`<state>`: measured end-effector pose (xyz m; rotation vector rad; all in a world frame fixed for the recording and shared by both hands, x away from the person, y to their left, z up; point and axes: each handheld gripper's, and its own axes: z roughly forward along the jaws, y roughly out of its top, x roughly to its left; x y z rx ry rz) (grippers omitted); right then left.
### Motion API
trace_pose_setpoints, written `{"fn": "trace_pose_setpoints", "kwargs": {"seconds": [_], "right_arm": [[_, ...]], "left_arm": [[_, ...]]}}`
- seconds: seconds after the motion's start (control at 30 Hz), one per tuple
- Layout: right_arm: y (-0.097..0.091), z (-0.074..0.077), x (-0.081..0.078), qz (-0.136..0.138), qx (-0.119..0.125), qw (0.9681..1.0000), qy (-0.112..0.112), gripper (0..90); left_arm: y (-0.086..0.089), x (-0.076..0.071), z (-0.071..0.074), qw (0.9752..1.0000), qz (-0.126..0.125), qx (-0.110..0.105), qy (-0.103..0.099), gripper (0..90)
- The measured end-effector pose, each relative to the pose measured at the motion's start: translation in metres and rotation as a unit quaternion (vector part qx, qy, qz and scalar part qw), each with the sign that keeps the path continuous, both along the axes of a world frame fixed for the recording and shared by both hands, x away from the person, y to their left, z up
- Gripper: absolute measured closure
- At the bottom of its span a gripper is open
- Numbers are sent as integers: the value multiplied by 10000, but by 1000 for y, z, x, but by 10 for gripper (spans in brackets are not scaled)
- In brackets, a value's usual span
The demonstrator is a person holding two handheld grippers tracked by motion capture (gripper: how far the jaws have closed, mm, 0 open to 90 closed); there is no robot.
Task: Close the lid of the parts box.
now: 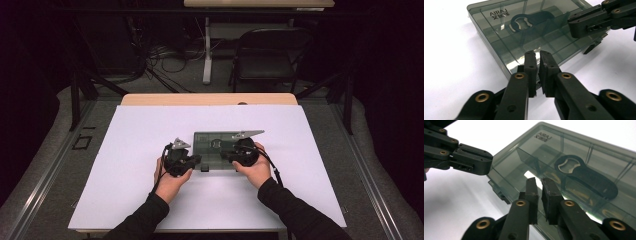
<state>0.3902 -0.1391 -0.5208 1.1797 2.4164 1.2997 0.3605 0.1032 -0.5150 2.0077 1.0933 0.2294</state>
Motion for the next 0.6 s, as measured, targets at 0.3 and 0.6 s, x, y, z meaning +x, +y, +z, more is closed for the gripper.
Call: {"fn": "trace_pose_setpoints", "kwargs": {"seconds": [0.3,0.6], "right_arm": [[-6,20,-16,53,85,9992,-395,701],[-18,29,-33,-2,68,9976,-684,620]], "left_arm": [[15,-4,15,9999,24,-151,-26,699],[42,-9,24,9994,160,-96,-277,586]]}}
